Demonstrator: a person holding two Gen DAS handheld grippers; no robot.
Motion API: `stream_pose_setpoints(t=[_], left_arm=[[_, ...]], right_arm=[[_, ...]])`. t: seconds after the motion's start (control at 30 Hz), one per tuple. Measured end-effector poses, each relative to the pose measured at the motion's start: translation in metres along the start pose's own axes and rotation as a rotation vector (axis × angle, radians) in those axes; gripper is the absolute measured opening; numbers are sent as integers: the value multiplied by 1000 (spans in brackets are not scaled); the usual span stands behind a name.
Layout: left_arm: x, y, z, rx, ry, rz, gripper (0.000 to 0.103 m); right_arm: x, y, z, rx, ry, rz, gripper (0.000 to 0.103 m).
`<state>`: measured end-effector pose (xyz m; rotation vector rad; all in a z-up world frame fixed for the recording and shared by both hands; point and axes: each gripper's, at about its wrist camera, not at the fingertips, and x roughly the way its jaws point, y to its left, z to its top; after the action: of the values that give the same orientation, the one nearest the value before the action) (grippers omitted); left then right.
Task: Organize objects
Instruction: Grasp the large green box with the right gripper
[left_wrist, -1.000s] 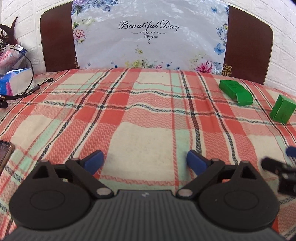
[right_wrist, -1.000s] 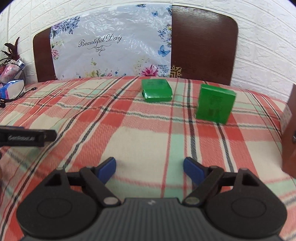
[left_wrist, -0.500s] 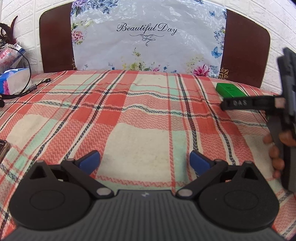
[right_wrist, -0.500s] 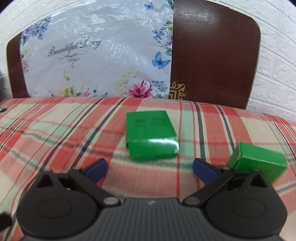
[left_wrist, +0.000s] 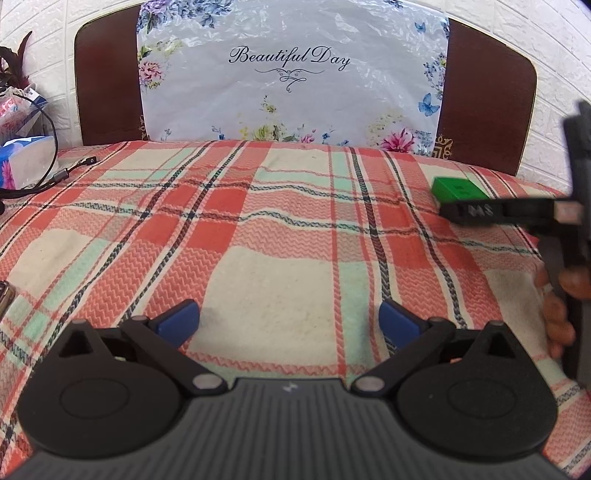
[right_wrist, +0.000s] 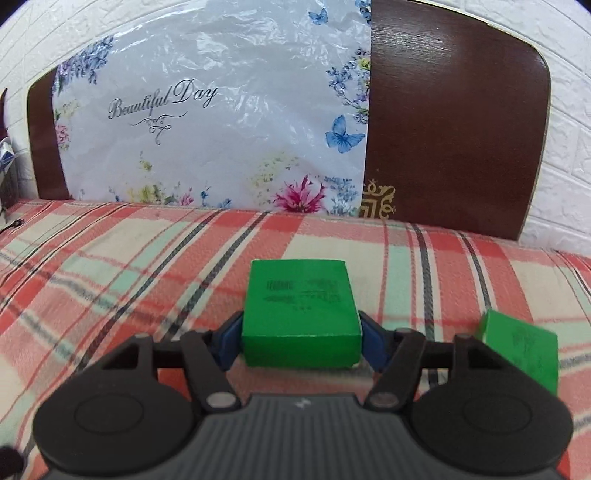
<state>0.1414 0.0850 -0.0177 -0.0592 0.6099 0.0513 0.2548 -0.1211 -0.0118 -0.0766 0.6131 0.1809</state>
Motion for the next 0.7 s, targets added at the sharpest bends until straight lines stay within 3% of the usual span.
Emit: stream_pose_setpoints(t=[0.23, 0.5, 0.7], left_arm=[[0, 0, 0, 3, 3, -4, 103], [-2, -6, -1, 43, 16, 14, 103], [-11, -18, -7, 88, 8, 78, 103]], right_arm=[[-87, -4, -58, -39, 47, 70, 63], [-192, -25, -127, -21, 58, 35, 63], [-220, -26, -146, -2, 28, 12, 64]])
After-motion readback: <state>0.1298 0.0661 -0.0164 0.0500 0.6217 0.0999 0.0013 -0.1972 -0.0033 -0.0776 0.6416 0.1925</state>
